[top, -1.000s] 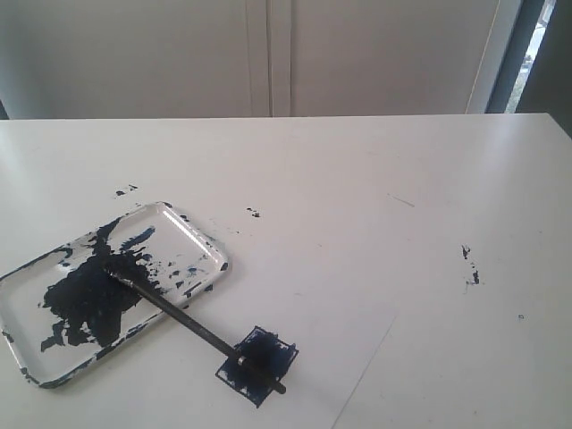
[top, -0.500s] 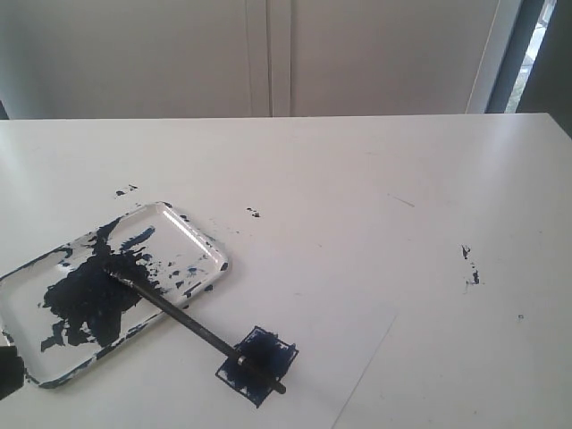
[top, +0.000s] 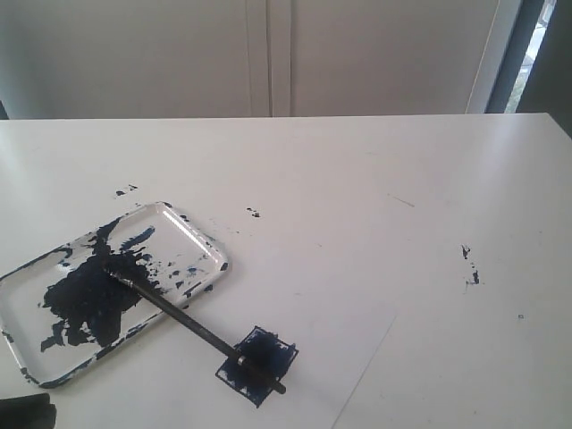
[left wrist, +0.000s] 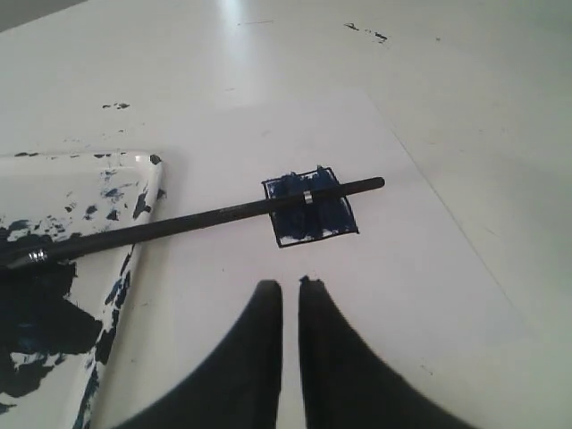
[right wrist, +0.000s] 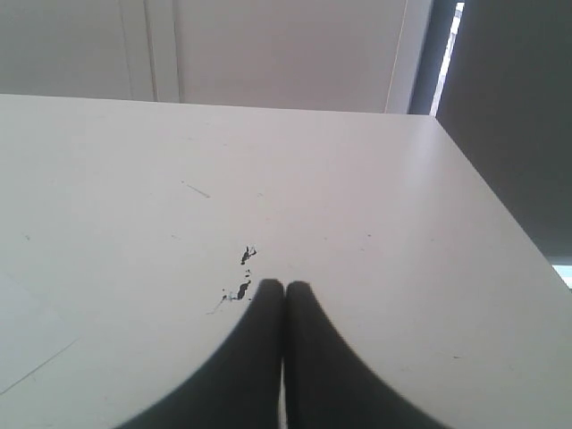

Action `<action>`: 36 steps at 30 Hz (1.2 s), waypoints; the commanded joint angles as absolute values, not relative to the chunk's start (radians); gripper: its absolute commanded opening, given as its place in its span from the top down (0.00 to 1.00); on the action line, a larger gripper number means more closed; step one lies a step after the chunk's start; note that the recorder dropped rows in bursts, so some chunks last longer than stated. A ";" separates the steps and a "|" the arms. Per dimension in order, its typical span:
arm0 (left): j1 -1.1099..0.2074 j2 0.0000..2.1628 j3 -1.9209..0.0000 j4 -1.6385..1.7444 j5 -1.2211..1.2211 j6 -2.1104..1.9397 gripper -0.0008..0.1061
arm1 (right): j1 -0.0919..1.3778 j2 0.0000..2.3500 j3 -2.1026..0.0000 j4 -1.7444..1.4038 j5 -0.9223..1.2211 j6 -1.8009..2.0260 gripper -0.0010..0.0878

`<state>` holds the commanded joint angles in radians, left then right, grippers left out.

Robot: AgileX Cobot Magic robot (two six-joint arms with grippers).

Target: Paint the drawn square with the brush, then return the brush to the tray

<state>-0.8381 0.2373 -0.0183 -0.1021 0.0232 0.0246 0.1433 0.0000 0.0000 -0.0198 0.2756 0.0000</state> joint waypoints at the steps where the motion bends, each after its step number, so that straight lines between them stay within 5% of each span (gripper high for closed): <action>1: -0.828 0.226 -0.007 -0.102 0.023 0.027 0.86 | 0.143 0.000 0.000 -0.020 0.276 0.000 0.99; 24: -0.083 0.000 0.000 -0.114 0.248 0.010 0.86 | 0.143 0.000 0.000 -0.017 0.276 0.000 0.99; 36: -0.043 0.000 0.000 -0.103 0.245 0.072 0.86 | 0.143 0.000 0.000 -0.017 0.276 0.000 0.99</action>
